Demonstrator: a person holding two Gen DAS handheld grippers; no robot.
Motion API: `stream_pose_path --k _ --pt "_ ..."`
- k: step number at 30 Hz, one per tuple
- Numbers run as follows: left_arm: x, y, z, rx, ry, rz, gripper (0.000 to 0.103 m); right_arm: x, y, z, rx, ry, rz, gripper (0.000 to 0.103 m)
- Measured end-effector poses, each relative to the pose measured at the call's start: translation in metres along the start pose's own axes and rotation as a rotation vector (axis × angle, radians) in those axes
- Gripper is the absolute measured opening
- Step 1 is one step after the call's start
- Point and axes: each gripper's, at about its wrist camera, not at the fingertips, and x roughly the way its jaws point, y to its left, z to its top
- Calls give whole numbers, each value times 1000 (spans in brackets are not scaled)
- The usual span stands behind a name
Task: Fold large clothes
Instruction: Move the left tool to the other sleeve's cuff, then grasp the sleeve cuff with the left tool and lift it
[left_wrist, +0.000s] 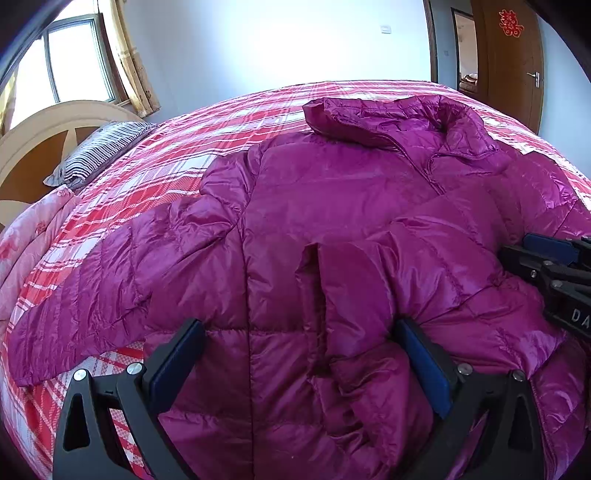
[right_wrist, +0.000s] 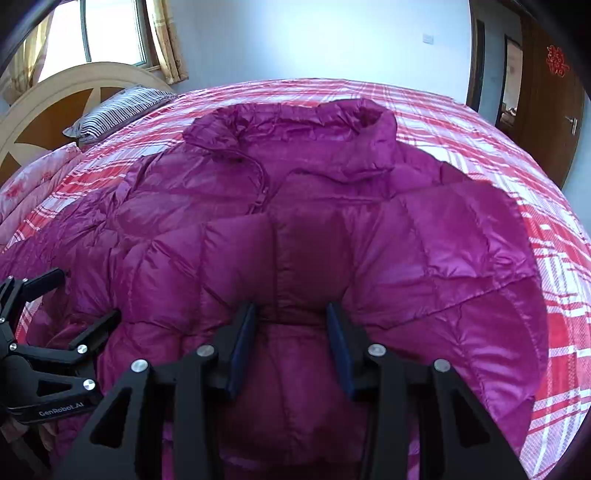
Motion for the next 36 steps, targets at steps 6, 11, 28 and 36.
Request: stream_pose_path --k 6,11,28,36 --pt "0 0 0 -4 -2 -5 102 -2 13 -2 -31 -4 -38 43" --pt "-3 14 1 -65 3 -68 102 0 17 -3 -46 -3 -54 44" --pt "-78 238 -69 -213 -3 268 102 -1 15 -3 -45 -10 -48 44" --pt "-91 346 -103 -584 -34 211 102 -2 16 -3 -56 -12 -55 44"
